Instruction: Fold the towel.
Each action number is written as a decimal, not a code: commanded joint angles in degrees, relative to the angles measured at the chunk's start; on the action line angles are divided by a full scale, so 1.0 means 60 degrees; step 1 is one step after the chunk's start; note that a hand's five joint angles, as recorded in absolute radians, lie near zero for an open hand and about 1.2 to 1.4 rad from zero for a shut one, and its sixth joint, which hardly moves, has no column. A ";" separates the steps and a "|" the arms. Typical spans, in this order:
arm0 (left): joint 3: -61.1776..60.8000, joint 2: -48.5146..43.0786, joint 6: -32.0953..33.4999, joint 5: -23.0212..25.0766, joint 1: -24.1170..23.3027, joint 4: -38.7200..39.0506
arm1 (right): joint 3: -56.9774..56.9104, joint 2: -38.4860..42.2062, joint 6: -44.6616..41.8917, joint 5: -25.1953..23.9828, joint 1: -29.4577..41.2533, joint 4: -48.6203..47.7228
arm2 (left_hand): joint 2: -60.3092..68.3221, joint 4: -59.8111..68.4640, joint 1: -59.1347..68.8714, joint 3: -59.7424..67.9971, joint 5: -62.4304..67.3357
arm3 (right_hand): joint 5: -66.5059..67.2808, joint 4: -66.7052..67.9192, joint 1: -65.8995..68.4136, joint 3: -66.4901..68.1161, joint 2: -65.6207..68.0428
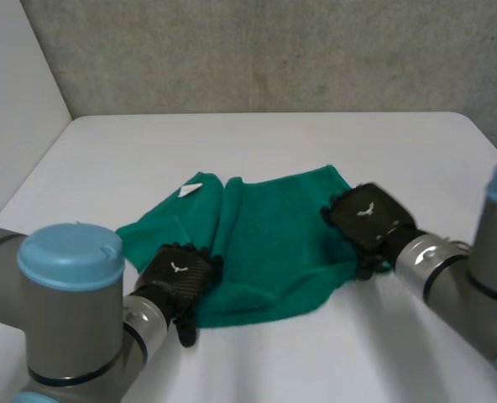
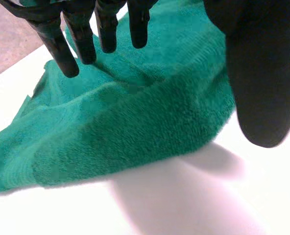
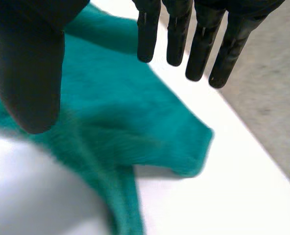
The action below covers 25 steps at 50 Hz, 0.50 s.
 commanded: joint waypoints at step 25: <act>0.2195 -0.0943 0.0733 0.3624 0.3848 -0.0286 | -0.0338 0.0377 0.3197 -0.0100 -0.1992 0.1624 | 0.1174 0.1193 0.1247 0.1122 0.1067 | 0.0294 0.0293 0.0710 0.0260 0.0256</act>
